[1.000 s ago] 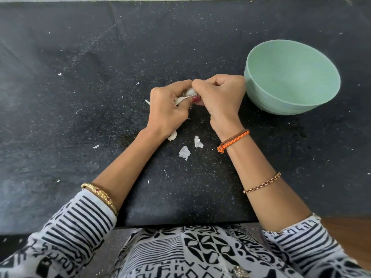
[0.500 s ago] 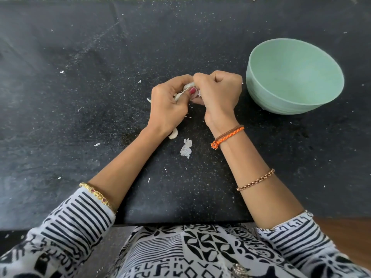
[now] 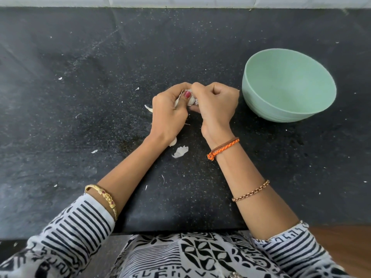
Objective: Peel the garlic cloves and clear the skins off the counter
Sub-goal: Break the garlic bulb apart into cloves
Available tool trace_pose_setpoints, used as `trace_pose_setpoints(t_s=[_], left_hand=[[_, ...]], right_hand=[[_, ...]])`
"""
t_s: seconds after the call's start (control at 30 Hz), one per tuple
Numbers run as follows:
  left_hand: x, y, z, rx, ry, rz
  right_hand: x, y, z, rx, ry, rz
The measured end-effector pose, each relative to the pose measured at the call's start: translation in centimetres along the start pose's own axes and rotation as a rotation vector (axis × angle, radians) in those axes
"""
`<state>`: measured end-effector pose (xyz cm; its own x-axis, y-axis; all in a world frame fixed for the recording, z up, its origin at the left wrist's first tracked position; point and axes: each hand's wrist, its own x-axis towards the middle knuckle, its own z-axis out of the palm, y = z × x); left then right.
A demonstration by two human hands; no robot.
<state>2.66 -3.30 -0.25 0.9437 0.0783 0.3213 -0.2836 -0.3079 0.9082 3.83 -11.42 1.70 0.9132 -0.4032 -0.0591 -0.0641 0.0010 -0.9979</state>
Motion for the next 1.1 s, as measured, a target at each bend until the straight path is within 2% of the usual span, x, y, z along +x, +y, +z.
trace_pose_setpoints(t_s=[0.17,0.33,0.43,0.53,0.73,0.83,0.93,1.1], left_hand=[[0.1,0.1,-0.1,-0.052,0.022,-0.038],[0.6,-0.3,0.0,-0.165,0.130,-0.181],[0.5,-0.3,0.2,-0.166,0.104,-0.143],[0.7,-0.4,0.0,-0.237,0.104,-0.179],[0.8,-0.2,-0.6,-0.366,0.045,-0.255],[0.8,0.1,-0.7,-0.388,0.035,-0.288],[0.9,0.3,-0.8,-0.444,0.041,-0.341],[0.9,0.4,-0.9,-0.434,0.003,-0.336]], right_hand=[[-0.2,-0.1,-0.2,-0.040,-0.019,-0.024],[0.1,0.4,-0.3,-0.016,-0.042,-0.032],[0.7,0.0,-1.1,-0.062,-0.125,-0.049],[1.1,-0.7,-1.9,-0.027,-0.245,0.034],[1.4,-1.1,-2.9,0.080,-0.321,0.108],[1.4,-1.0,-3.1,0.074,-0.365,0.080],[1.3,-0.9,-3.2,0.033,-0.392,0.034],[1.4,-1.0,-3.0,0.060,-0.334,0.103]])
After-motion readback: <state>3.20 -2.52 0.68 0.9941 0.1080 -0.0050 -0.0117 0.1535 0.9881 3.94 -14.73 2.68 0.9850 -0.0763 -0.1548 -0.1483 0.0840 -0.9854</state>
